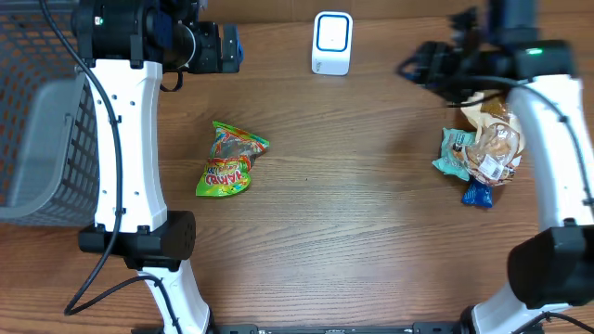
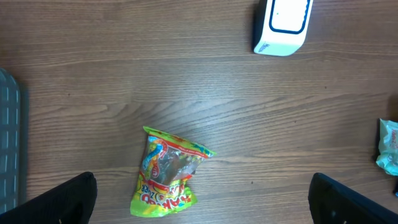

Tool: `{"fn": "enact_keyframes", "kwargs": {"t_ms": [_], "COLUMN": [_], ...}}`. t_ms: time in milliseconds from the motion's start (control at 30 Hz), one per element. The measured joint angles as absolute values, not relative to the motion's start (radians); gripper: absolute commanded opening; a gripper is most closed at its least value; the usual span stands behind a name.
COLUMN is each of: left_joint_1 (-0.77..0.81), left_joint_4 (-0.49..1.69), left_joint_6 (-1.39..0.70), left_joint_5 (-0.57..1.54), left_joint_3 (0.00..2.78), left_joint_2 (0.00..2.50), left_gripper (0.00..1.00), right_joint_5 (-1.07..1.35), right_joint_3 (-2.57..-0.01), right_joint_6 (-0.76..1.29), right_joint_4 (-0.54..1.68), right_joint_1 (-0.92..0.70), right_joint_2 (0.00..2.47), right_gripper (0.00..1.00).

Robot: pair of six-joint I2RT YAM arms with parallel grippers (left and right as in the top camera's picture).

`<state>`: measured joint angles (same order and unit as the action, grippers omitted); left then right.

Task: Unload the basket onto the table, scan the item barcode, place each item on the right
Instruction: 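Reach the right gripper to the Haribo gummy bag and grasp it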

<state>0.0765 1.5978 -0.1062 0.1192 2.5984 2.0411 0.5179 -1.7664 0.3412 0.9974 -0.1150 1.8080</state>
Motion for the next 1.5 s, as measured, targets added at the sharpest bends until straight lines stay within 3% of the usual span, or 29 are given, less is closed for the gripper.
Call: {"fn": "enact_keyframes", "kwargs": {"t_ms": [100, 467, 767, 833, 933, 967, 1000, 1033, 1100, 1400, 1433, 1500], "left_joint_1": [0.076, 0.076, 0.076, 0.076, 0.076, 0.076, 0.076, 0.076, 0.076, 0.076, 0.076, 0.076], "left_joint_4": [1.597, 1.598, 1.597, 1.597, 1.597, 1.597, 1.597, 1.597, 1.597, 1.598, 1.597, 1.597], "left_joint_6": [-0.106, -0.106, -0.106, -0.106, -0.106, -0.106, -0.106, -0.106, -0.106, -0.106, -0.106, -0.106], "left_joint_5": [0.119, 0.119, 0.119, 0.119, 0.119, 0.119, 0.119, 0.119, 0.119, 0.119, 0.119, 0.119], "left_joint_3": [2.598, 2.598, 2.598, 2.598, 2.598, 2.598, 2.598, 2.598, 2.598, 2.598, 2.598, 2.598], "left_joint_2": [2.041, 2.041, 2.041, 2.041, 2.041, 2.041, 2.041, 2.041, 2.041, 2.041, 2.041, 2.041], "left_gripper": [1.0, 1.0, 1.0, 1.0, 1.0, 1.0, 1.0, 1.0, 1.0, 1.0, 1.0, 1.0], "right_joint_5": [0.503, 0.456, 0.378, 0.36, 0.332, 0.319, 0.306, 0.296, 0.281, 0.377, 0.407, 0.423], "right_joint_3": [-1.73, -1.707, -1.706, -1.706, -1.706, -1.706, -1.706, -1.706, -1.707, -1.715, -1.715, -1.715], "right_joint_6": [0.445, 0.639, 0.707, 0.708, 0.715, 0.709, 0.708, 0.709, 0.712, 0.643, 0.594, 0.539], "right_joint_4": [0.877, 0.622, 0.423, 0.401, 0.373, 0.37, 0.366, 0.366, 0.39, 0.713, 0.789, 0.849], "right_joint_1": [-0.27, -0.548, -0.685, -0.715, -0.744, -0.751, -0.757, -0.76, -0.762, -0.639, -0.594, -0.552], "right_joint_2": [1.845, 2.128, 2.258, 2.29, 2.309, 2.31, 2.31, 2.31, 2.31, 2.284, 2.269, 2.258], "right_gripper": [0.73, 0.74, 0.72, 0.67, 0.42, 0.38, 0.22, 0.13, 0.04, 0.04, 0.06, 0.26]}}
